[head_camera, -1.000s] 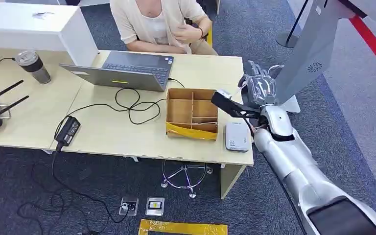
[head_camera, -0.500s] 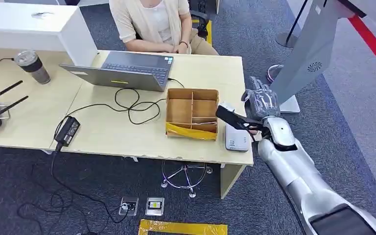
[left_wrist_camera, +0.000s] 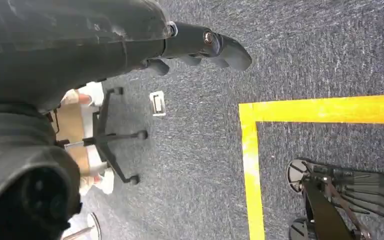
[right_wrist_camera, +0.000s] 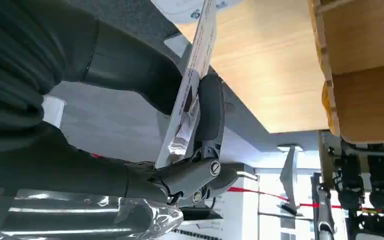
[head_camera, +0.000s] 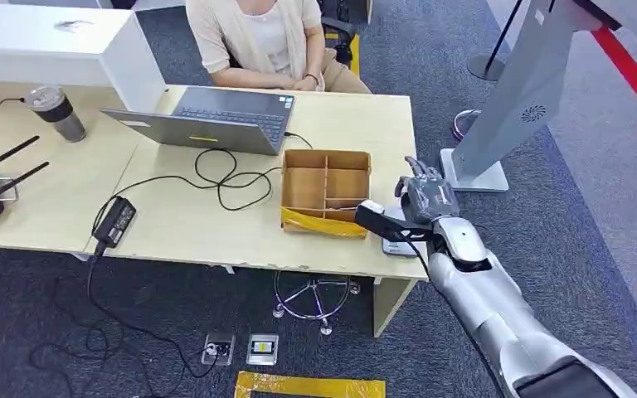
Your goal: Pass the card to the sensor for recognition and then transmit it.
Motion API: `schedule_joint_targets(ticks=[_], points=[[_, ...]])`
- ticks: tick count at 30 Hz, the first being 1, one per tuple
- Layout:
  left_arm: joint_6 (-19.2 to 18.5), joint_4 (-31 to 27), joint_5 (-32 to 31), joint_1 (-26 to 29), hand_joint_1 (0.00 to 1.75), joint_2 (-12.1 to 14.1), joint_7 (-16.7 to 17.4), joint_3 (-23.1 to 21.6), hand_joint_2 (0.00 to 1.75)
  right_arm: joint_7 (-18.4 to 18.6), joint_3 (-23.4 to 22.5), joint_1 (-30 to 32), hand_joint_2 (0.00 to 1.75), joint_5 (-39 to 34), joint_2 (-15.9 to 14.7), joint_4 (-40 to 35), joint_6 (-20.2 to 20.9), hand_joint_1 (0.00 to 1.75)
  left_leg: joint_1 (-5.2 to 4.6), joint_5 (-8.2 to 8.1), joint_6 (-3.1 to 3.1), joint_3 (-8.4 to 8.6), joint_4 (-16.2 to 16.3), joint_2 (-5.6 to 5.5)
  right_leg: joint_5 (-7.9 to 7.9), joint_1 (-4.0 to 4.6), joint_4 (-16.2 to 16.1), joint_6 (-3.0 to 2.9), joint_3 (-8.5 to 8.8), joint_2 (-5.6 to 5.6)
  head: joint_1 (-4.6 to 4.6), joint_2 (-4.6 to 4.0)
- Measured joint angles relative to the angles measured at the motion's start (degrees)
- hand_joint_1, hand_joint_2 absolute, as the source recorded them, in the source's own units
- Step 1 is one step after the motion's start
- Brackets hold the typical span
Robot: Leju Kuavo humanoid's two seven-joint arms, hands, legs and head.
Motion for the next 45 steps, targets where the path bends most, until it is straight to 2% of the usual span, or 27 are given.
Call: schedule_joint_targets(ticks=[17,31,45], points=[[1.0,0.0,1.2,0.0,0.00,-0.6,0.9,0.0,0.00,-0.7,0.0,1.9,1.75,-2.6,2.0,1.0,2.3,1.75,0.00,0.00,0.00,0.01,0.0,0.00,0.00,0.00,0.0,0.00,0.00,0.00,0.00,0.00],[2.1,0.0,1.8,0.3,0.00,-0.9,1.2,0.0,0.00,2.9,0.0,0.3,1.75,-4.3,0.2,1.5,6.5,1.75,0.00,0.00,0.00,0.02,0.0,0.00,0.00,0.00,0.0,0.00,-0.01,0.02,0.00,0.00],[4.4,0.0,2.5,0.2,0.00,-1.6,2.8,0.4,0.00,2.8,0.0,1.5,1.75,-4.3,-0.6,1.9,7.0,1.75,0.00,0.00,0.00,0.01,0.0,0.01,0.00,0.00,0.0,0.00,-0.01,0.01,-0.02,0.00]])
